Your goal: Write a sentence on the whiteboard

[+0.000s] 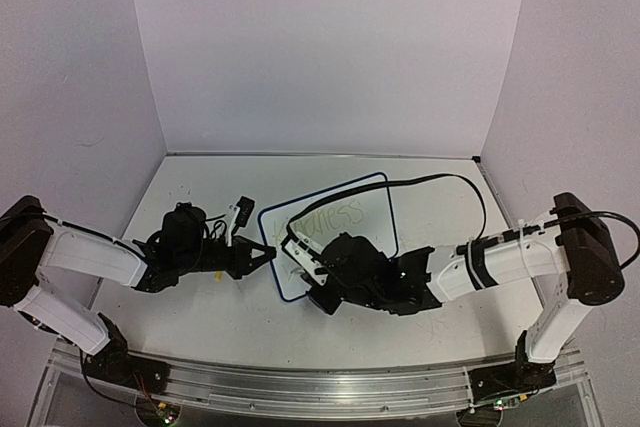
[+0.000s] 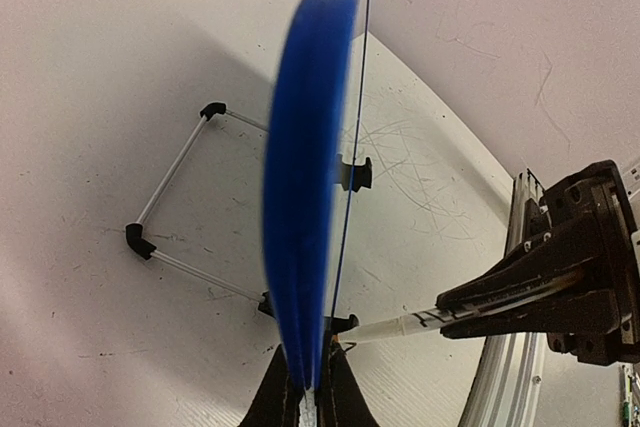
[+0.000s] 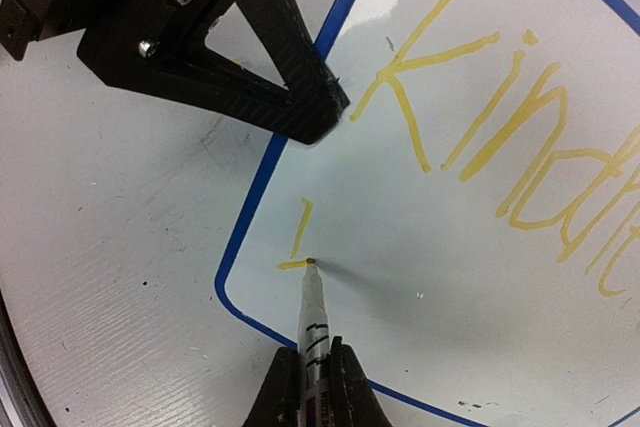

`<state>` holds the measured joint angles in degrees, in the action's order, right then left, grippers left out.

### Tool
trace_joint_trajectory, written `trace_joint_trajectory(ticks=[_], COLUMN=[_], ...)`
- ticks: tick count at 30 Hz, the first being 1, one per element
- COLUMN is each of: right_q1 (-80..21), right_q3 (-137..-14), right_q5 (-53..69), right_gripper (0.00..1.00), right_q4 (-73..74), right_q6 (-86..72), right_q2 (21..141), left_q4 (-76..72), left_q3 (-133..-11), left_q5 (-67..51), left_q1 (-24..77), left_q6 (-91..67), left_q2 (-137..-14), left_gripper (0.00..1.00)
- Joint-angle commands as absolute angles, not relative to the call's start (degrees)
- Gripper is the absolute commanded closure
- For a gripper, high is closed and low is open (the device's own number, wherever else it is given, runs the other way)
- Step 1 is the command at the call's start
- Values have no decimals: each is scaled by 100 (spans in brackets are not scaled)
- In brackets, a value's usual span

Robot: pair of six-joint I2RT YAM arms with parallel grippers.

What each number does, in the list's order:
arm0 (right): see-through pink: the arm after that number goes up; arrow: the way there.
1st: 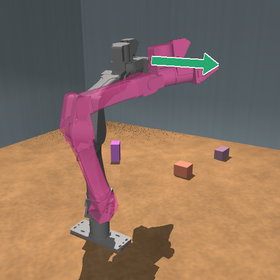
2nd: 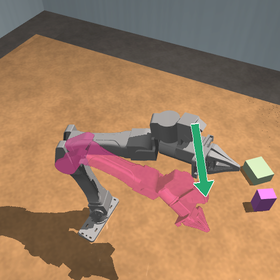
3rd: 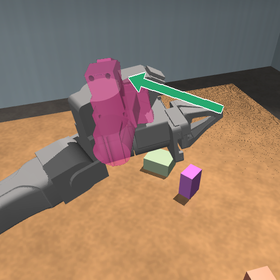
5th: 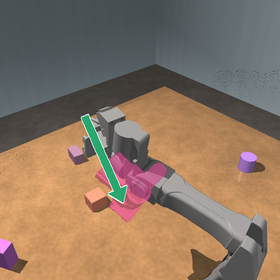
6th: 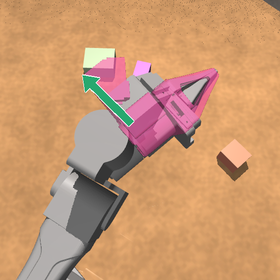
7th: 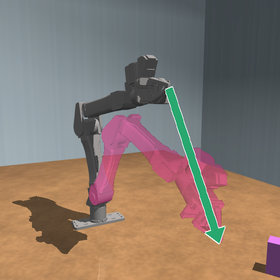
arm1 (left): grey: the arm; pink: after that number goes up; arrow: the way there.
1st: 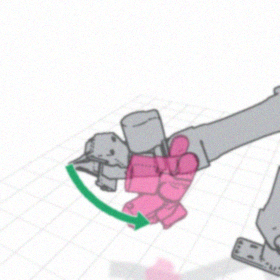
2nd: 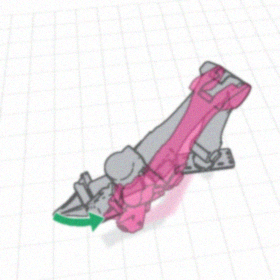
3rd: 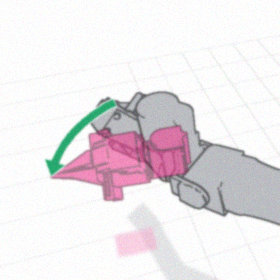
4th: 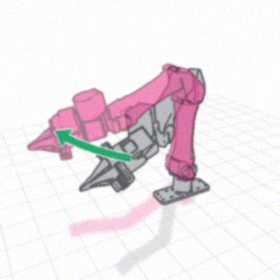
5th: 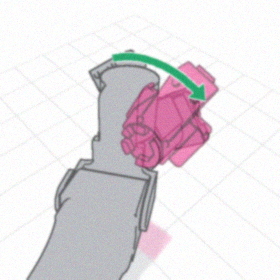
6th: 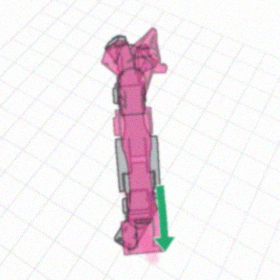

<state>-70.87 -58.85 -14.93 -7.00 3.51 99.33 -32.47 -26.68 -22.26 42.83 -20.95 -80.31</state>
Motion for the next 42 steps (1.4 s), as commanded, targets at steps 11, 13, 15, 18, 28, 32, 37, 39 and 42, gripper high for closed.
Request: trace_joint_trajectory(ticks=[11, 13, 15, 18, 28, 32, 37, 39, 42], right_q1=[-6887, -6895, -6892, -6891, -6896, -6895, -6898, -6899, -6898], right_q3=[-5860, -5832, -5763, -5637, -5511, -5493, -5565, -5574, -5572], right_q5=[-2133, -2108, -2028, -1886, -1469, -1390, -1275, -1248, -1261], right_gripper=[100, 100, 100, 100, 100, 100, 100, 100, 100], right_q4=[-1227, -1166, -1124, -1084, -968, -932, -846, -825, -810], right_q6=[263, 245, 206, 144, 44, 44, 44, 44, 44], right_q2=[9586, 9605, 9597, 9570, 9671, 9696, 9782, 9820, 9865], left_q4=[-2988, -2988, -2988, -2988, -2981, -2979, -2971, -2966, -2961], left_q3=[-2705, -2683, -2673, -2685, -2760, -2752, -2760, -2758, -2751], left_q5=[-1988, -1978, -1976, -1973, -1998, -1995, -1996, -1990, -1986], left_q1=[4288, 4289, 4289, 4289, 4289, 4289, 4289, 4289, 4289], left_q6=[-1925, -1925, -1930, -1928, -1916, -1916, -1920, -1922, -1925], left_q2=[-8033, -8023, -8011, -8022, -8088, -8087, -8100, -8091, -8086], left_gripper=[100, 100, 100, 100, 100, 100, 100, 100, 100])
